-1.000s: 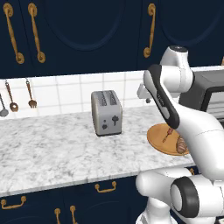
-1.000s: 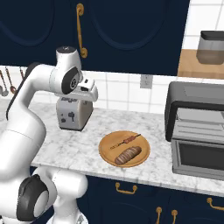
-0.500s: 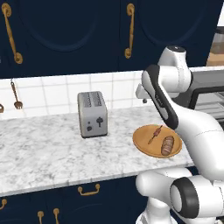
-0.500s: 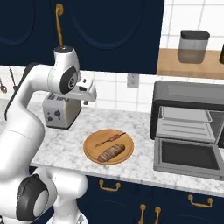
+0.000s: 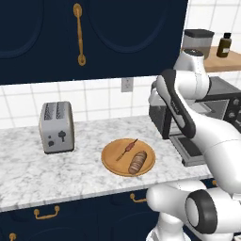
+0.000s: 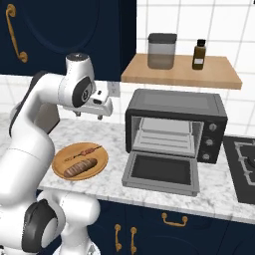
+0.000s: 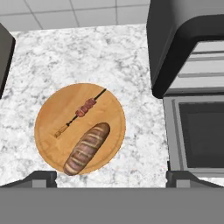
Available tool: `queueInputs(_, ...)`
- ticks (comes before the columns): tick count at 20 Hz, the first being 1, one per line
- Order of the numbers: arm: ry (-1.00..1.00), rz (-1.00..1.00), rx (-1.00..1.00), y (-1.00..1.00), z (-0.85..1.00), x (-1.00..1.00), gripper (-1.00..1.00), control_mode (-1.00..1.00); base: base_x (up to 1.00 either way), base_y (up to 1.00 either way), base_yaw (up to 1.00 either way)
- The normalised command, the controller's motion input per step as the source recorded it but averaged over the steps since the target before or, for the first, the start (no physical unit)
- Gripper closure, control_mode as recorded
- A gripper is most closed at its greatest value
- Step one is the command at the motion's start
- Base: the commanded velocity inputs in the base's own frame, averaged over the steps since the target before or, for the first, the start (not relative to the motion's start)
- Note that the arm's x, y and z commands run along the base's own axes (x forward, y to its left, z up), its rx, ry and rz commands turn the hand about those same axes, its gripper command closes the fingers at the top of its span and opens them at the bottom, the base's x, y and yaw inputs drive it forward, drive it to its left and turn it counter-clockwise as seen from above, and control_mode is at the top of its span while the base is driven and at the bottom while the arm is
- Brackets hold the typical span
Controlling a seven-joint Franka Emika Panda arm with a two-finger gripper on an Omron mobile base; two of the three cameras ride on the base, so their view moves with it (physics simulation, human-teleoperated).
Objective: Pick up the kebab skewer and baguette bread, and place them inside the toaster oven. Close the toaster oven door and start by setting the timer.
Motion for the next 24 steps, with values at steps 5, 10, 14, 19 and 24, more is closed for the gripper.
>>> queueInputs(5,0.00,0.00,0.00,0.00,0.00,0.00,-1.00,1.00,0.00,0.00,0.00)
queueInputs(10,0.00,0.00,0.00,0.00,0.00,0.00,-1.00,1.00,0.00,0.00,0.00)
queueInputs(14,0.00,0.00,0.00,0.00,0.00,0.00,-1.00,-1.00,0.00,0.00,0.00)
queueInputs(19,0.00,0.00,0.00,0.00,0.00,0.00,-1.00,-1.00,0.00,0.00,0.00)
queueInputs(24,-0.09,0.09,0.01,-0.54,-0.38,-0.41,-1.00,-1.00,0.00,0.00,0.00)
